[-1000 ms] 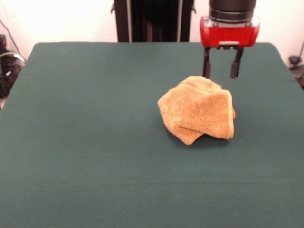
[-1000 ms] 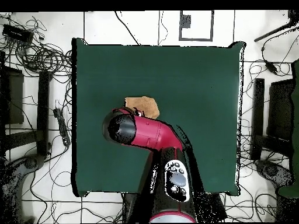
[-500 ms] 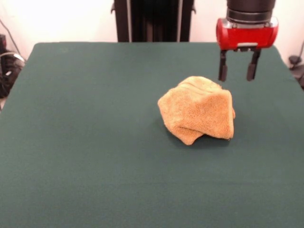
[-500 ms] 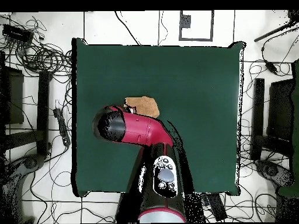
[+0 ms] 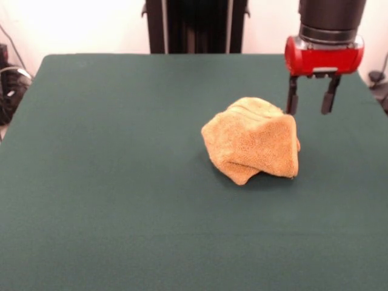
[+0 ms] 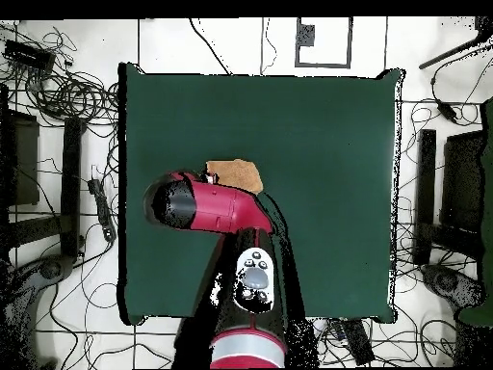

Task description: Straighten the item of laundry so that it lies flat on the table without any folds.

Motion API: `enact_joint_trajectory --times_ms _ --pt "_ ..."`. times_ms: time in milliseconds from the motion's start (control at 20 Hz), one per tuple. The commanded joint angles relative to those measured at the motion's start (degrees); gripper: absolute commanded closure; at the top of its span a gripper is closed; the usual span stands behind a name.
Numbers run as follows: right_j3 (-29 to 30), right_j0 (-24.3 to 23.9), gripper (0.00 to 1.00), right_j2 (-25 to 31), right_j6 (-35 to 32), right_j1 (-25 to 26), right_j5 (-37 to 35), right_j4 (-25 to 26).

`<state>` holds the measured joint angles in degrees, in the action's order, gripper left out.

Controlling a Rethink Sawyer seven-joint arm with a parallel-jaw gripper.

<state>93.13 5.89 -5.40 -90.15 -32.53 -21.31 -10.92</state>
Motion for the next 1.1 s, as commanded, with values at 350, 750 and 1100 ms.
enact_joint_trajectory --times_ms 350,750,1100 --pt "-3.16 5.89 0.00 -3.82 -13.48 6.43 -4.16 -0.14" --pt "-5.86 8.33 0.00 -8.84 -12.69 6.49 -7.21 0.53" --pt "-7.95 8.28 0.00 -10.25 -12.14 6.91 -8.49 0.24"
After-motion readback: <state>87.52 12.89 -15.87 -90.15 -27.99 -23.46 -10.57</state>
